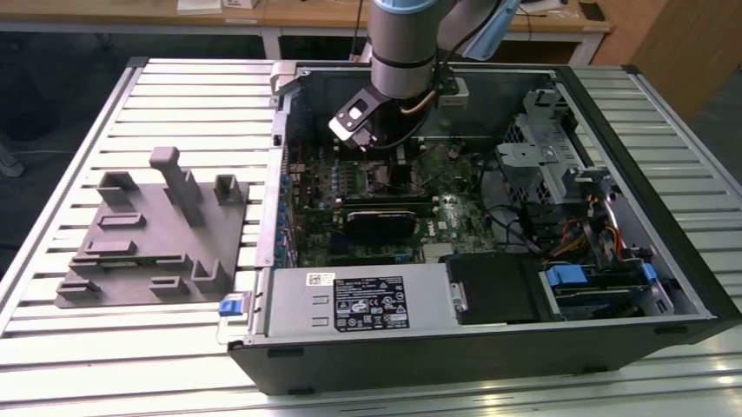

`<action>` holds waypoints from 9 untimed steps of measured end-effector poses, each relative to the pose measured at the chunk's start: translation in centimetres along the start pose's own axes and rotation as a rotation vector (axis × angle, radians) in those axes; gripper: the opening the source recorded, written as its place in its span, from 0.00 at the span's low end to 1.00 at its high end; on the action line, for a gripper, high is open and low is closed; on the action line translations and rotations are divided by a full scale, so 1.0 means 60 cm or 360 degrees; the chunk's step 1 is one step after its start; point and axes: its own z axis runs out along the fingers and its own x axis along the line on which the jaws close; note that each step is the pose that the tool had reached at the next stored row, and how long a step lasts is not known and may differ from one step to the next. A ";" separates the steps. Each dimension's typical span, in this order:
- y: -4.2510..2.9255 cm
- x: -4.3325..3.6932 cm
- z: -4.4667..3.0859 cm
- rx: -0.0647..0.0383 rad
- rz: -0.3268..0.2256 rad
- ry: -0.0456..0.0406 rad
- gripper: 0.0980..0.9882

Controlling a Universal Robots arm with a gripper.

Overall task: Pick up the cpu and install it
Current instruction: 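Place the cpu into insertion slot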

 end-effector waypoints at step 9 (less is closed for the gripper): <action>0.000 0.000 0.001 0.0000 0.0000 0.0000 0.58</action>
